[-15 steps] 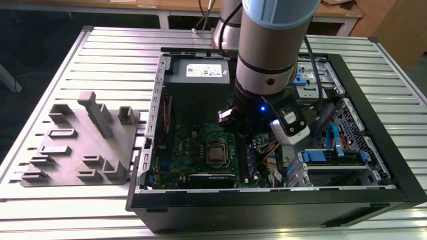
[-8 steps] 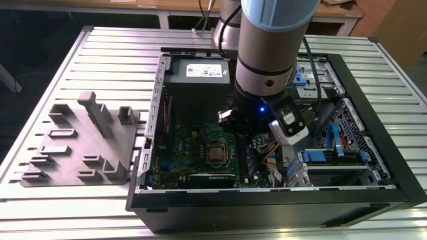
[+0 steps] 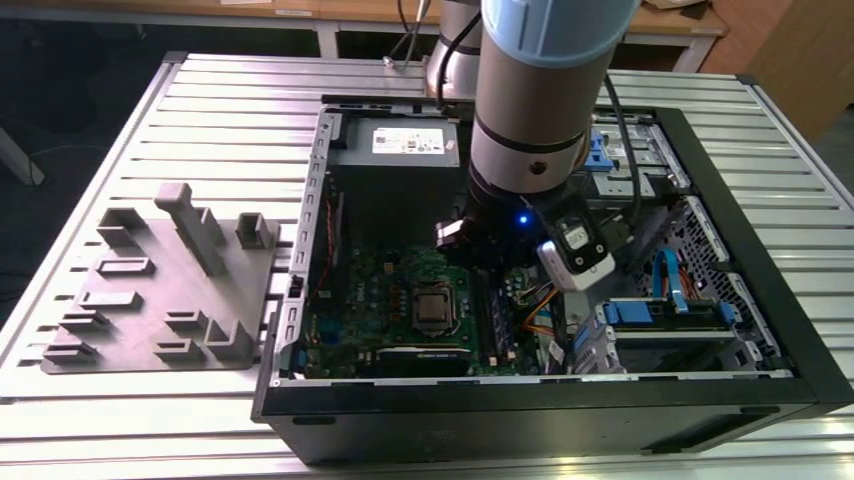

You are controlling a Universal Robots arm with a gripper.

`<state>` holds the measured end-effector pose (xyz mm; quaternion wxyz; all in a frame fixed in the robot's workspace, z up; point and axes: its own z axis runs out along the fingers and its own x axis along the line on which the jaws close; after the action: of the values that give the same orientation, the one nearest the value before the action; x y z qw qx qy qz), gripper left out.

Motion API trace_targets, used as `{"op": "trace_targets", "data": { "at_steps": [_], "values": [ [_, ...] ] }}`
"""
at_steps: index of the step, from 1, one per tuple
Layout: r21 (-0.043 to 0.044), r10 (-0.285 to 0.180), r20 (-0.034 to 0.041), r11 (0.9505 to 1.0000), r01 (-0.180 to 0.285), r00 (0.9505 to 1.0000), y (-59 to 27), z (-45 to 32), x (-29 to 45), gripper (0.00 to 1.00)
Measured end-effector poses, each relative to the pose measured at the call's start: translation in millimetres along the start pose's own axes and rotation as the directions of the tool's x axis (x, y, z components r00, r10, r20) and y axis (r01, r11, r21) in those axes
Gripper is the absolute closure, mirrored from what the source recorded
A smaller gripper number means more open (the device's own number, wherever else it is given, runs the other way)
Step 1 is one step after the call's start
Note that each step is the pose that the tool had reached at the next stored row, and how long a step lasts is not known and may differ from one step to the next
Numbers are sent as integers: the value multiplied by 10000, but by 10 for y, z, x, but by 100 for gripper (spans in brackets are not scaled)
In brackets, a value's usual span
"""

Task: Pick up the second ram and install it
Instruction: 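Insert the second ram into the second slot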

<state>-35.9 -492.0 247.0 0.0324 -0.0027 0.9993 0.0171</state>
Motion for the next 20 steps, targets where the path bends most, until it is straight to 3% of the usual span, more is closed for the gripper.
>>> {"op": "trace_targets", "data": {
  "at_steps": [4,6,7,20],
  "values": [
    [-32,4,-1,10000,-4,10000,-2,34,3,92],
    [-130,9,1,9999,-9,10000,-1,40,3,92],
    [-140,10,2,9999,-10,10000,-1,41,3,92],
    [-178,10,2,9998,-10,10000,-1,76,16,92]
  ]
}}
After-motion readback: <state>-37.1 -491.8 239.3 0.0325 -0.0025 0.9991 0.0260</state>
